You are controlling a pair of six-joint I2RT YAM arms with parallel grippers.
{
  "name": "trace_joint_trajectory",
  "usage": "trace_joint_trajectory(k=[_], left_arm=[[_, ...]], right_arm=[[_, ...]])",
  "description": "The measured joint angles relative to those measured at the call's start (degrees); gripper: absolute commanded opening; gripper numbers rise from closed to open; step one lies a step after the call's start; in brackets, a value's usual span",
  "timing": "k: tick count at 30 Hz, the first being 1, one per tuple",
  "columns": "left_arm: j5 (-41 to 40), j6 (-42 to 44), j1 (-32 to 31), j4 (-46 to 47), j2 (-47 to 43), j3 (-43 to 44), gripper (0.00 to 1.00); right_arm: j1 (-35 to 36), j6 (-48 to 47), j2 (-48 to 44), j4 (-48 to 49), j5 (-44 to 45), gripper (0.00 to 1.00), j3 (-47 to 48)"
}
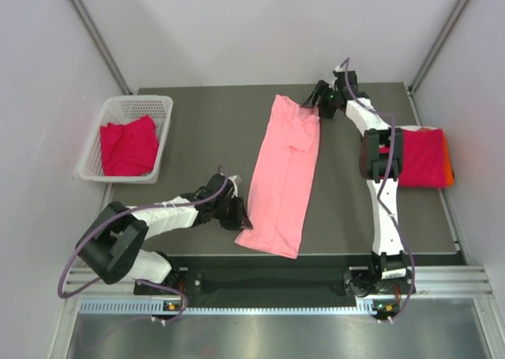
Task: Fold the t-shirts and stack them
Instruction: Fold the tshirt
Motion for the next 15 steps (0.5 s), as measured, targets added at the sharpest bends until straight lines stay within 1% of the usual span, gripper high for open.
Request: trace_joint_trajectory(k=[5,8,9,10,11,12,13,15], left_arm=[[-0.2,-3.0,-3.5,2.3,0.1,-0.7,0.25],[-0.5,-3.9,-4.5,2.6,0.2,-0.7,0.25],[-0.7,-4.3,-4.7,2.7,0.2,-0.7,0.27],[-0.9,-4.5,-4.9,2.7,0.1,-0.7,0.28],[-1.1,-4.7,-5.1,2.7,0.0,-0.7,0.29],[-1.4,-4.9,-5.3,2.6,-0.2,-0.7,0.32],[-1.8,-5.0,-5.5,2.4,-0.5,-0.7,0.40],[-2.7,-5.3,-5.7,1.5,-1.6,-0.7,0.52]], right_arm=[[0.4,0.0,1.6,-0.2,-2.6,0.68,2.3],[0.4,0.0,1.7,0.0,-3.5,0.76,2.3],[0.4,-0.1,1.7,0.1,-3.7,0.91,2.3],[0.4,0.1,1.7,0.3,-3.9,0.96,2.3],[0.4,0.1,1.5,0.9,-4.5,0.99,2.4],[0.4,0.0,1.2,0.8,-4.1,1.00,2.4],[0.4,0.0,1.1,0.7,-3.8,1.00,2.4],[0.4,-0.1,0.3,0.8,-2.9,1.00,1.2]])
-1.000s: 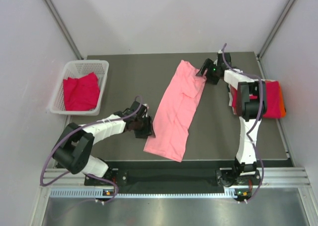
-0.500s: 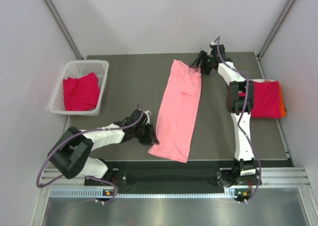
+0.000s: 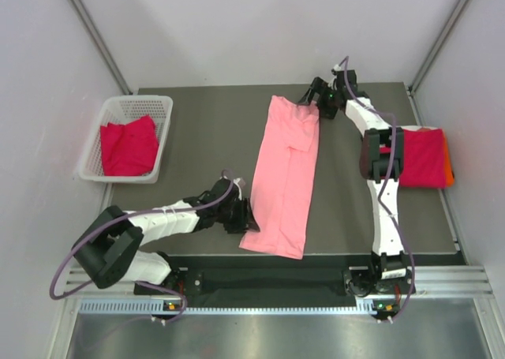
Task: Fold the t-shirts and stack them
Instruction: Fold the tshirt
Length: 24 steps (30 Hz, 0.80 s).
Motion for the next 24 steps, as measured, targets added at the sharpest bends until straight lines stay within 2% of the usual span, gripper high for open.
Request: trace_joint_trajectory(k=[1,2,5,10,17,21,24], left_arm=[[-0.9,0.1,-0.1,-0.8,-0.8,0.0,0.58],[-1.4,0.1,-0.2,-1.4,-1.6,0.1,0.71],[-4.5,0.3,-0.4,-4.6,-4.9,0.4,0.91],[-9.1,-0.4,-0.3,-11.8,-10.3,0.2,0.90],[-9.8,-0.2,-0.3,-15.6,-13.0,0.0,0.77],[-9.6,-0.1,-0.4,-15.6,-13.4,-1.0,0.74],[-9.3,0.0,-0.6,-15.8,-13.4,-1.5,0.73]], right_arm=[[-0.1,-0.1,-1.0,0.0,1.0,1.00,-1.4],[-0.2,-0.2,-2.5,0.2,2.3,1.00,-3.7],[-0.7,-0.6,-8.6,0.1,6.1,1.00,-12.7],[-2.0,-0.6,-23.1,2.0,10.4,1.00,-34.7],[-1.4,-0.5,-47.2,6.1,14.5,1.00,-65.6],[3.7,1.4,-61.4,6.2,17.3,0.93,-80.0],[10.6,3.9,-72.5,6.9,19.3,0.93,-91.0]])
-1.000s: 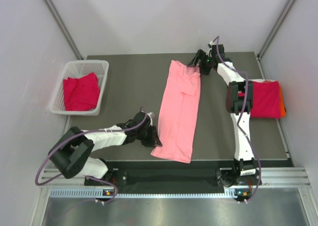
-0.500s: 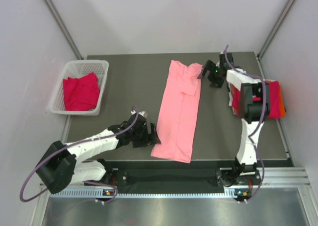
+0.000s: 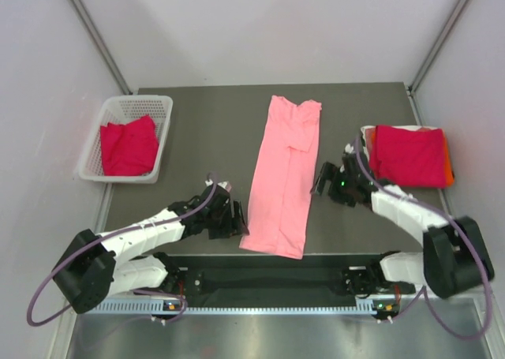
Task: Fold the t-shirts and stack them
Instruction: Fold the tshirt
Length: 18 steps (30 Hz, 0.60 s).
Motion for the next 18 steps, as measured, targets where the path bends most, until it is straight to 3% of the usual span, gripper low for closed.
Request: trace_joint_trajectory(k=[6,10,14,18], left_arm=[[0.8,0.4,-0.3,0.1,0.0,0.0,0.71],[0.8,0.5,-0.9,0.1,0.0,0.0,0.71],[0.7,0.6,-1.4,0.2,0.0,0.0,0.71],[0.7,0.5,-2.6,0.4,0.5,0.0,0.66]], right_arm=[[7.9,7.8,-24.9,-4.0,3.2,0.76,-16.8],[10.4,12.7,-38.4,-9.1,4.3,0.78,-21.9],[12.7,14.9,-41.4,-11.3,4.7,0.77,-22.5],[15.7,16.7,-37.8,-9.6,4.2,0.70,-23.5]])
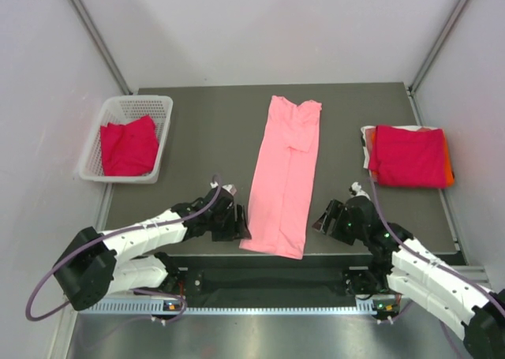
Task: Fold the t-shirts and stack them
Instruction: Fold the tshirt
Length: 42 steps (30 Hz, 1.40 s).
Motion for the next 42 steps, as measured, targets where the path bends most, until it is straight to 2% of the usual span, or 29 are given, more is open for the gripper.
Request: trace_joint_trajectory(k=[2,6,10,14,17,20,24,34,39,41,42], left_arm=[[-0.1,-0.3,-1.0,0.5,0.8,0.0,0.61],[-0.1,-0.9,-2.7,1.5,2.4,0.0,0.56],[-0.2,-1.2,-3.2,1.9,2.6,0.0,0.55],[-0.4,-1.2,-3.2,1.9,2.6,0.0,0.54],[-0.3,-1.3,-3.2,1.9,2.6,0.0,0.53],[-0.3,-1.3,-3.2,1.9,2.6,0.0,0.53],[-0.3,-1.4,-3.2,1.9,2.5,0.0,0.51],[-0.9,-1.6,-3.2,1.8,1.1,-0.7,0.44],[-1.3,-1.8,-3.2,1.5,-0.2,-0.7,0.31],[-1.2,-1.9,-3.2,1.5,-0.3,-0.7,0.25],[-1.2,-2.0,-3.2,1.5,-0.3,-0.8,0.16]], right_arm=[[2.4,1.4,2.4,2.6,-0.4,0.64,-0.1],[9.0,5.0,7.5,8.1,-0.3,0.60,-0.1],[17.5,9.0,13.1,10.4,1.6,0.59,1.7],[23.6,12.2,18.0,10.5,3.7,0.48,4.3],[26.5,14.9,18.2,9.8,5.1,0.48,4.4],[27.4,16.9,18.0,9.2,5.7,0.47,4.4],[28.0,18.0,17.7,7.5,6.7,0.33,4.4],[28.1,18.4,19.4,7.8,6.3,0.25,4.5],[28.2,18.3,19.5,7.8,6.1,0.21,4.5],[28.2,18.2,19.5,7.7,6.0,0.11,4.5],[28.2,18.2,19.5,7.7,6.0,0.08,4.5]])
